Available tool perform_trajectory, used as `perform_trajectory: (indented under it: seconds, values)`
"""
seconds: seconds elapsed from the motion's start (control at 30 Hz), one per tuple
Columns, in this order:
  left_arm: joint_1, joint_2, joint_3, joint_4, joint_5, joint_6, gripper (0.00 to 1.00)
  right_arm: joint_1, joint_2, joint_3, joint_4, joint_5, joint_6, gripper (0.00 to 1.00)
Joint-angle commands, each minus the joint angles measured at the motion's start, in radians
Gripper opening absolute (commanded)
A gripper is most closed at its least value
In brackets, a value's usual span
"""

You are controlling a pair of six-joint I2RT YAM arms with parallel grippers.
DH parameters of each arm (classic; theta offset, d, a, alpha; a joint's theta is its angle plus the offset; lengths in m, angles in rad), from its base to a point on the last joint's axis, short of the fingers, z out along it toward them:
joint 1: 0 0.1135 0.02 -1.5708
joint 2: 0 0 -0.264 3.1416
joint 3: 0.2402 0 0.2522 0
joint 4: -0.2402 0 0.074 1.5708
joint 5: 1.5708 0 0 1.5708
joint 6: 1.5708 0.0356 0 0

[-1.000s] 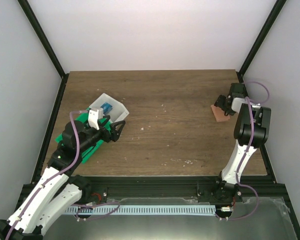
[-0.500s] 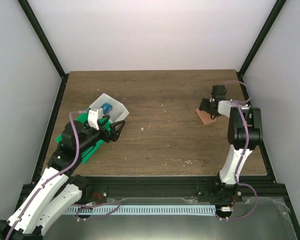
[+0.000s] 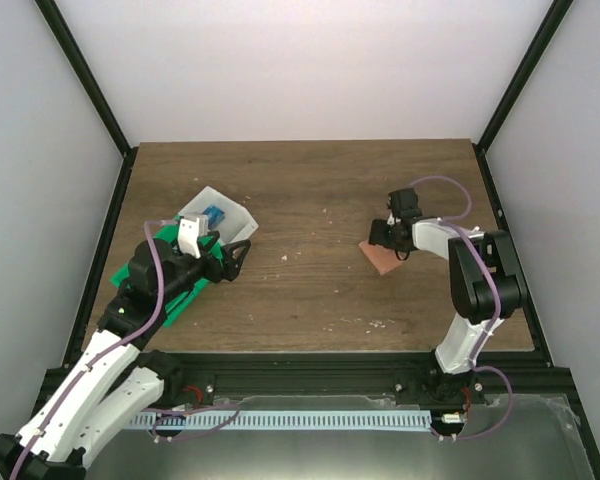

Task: Take the credit cards out of the card holder

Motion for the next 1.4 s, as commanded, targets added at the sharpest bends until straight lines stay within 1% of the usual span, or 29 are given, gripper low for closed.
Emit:
perform_trajectory:
  seconds: [0.0, 0.23, 0.37, 0.5, 0.57, 0.7, 0.77, 0.87, 1.03, 1.13, 1.37]
  values:
    - [-0.004, 0.009, -0.004, -0.001, -0.019, 0.019, 0.99, 0.080, -0.047, -0.064, -0.052, -0.065, 0.045, 0.66]
    - [-0.005, 0.031, 0.001, -0.001, -0.024, 0.018, 0.99, 0.180, -0.120, -0.121, -0.046, -0.159, 0.111, 0.64]
    - [-0.004, 0.040, 0.002, -0.008, -0.024, 0.009, 0.99, 0.185, -0.179, -0.133, -0.063, -0.156, 0.108, 0.64]
    - [-0.004, 0.057, -0.005, -0.015, -0.024, -0.040, 0.98, 0.186, -0.228, -0.146, -0.095, -0.137, 0.075, 0.65]
    - [-0.004, 0.082, -0.008, -0.015, 0.006, -0.070, 0.97, 0.186, -0.241, -0.168, -0.092, -0.152, 0.058, 0.66]
    - [-0.004, 0.154, -0.014, 0.034, 0.144, -0.119, 0.94, 0.186, -0.247, -0.217, -0.067, -0.196, 0.027, 0.66]
    - [-0.006, 0.187, -0.012, 0.053, 0.180, -0.133, 0.93, 0.187, -0.251, -0.239, -0.049, -0.216, 0.011, 0.64]
    - [-0.007, 0.229, -0.018, 0.059, 0.187, -0.144, 0.90, 0.197, -0.248, -0.250, -0.037, -0.254, -0.012, 0.58]
    - [-0.010, 0.268, -0.044, 0.093, 0.234, -0.167, 0.82, 0.269, -0.248, -0.237, -0.045, -0.248, -0.019, 0.49]
    - [-0.013, 0.272, -0.056, 0.109, 0.248, -0.182, 0.80, 0.323, -0.247, -0.237, -0.030, -0.254, 0.002, 0.47]
    - [-0.013, 0.249, -0.067, 0.124, 0.249, -0.196, 0.79, 0.454, -0.203, -0.213, -0.014, -0.235, 0.049, 0.46]
